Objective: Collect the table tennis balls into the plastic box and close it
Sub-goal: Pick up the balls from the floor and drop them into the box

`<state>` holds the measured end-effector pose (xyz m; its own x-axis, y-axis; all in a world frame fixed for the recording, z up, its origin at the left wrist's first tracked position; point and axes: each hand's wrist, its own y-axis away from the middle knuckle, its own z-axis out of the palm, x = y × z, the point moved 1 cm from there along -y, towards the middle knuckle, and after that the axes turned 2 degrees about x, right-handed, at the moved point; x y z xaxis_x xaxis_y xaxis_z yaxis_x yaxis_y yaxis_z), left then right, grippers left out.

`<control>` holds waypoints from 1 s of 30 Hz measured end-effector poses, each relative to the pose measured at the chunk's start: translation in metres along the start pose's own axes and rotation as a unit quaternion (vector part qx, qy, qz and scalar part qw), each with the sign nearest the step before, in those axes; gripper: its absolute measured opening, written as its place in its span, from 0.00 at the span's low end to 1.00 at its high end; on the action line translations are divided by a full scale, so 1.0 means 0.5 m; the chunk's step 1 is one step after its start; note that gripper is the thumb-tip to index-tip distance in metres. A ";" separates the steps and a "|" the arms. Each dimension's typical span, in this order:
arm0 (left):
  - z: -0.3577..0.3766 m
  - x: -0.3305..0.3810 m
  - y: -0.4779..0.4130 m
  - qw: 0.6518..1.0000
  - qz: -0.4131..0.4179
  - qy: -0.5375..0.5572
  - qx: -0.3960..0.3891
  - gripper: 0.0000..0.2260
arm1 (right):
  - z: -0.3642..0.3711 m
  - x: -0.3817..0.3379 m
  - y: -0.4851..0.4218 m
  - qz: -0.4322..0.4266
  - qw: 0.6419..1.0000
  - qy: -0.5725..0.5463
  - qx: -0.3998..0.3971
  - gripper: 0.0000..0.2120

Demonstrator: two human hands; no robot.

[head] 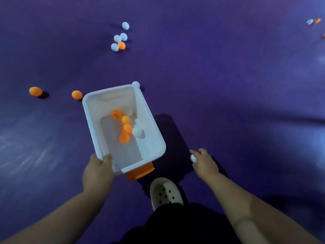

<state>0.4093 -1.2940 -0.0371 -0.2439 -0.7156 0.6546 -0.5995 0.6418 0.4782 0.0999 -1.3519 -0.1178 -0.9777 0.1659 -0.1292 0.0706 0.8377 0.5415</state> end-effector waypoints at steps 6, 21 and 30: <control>0.005 -0.011 -0.026 0.998 -0.047 0.033 -0.001 0.09 | 0.031 -0.073 -0.053 0.012 0.976 -0.180 0.119 0.07; -0.018 -0.002 -0.120 0.995 -0.054 0.060 0.060 0.04 | -0.153 -0.476 -0.216 -0.285 0.867 -0.329 0.241 0.17; -0.012 0.013 -0.165 0.990 -0.079 0.084 0.076 0.04 | -0.153 -0.549 -0.469 -0.306 0.942 0.012 0.141 0.22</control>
<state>0.4617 -1.3499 -0.0690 -0.0154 -0.7394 0.6730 -0.7314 0.4673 0.4967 0.3365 -1.6335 -0.1458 -0.8567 -0.4009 -0.3244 -0.4599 0.8785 0.1289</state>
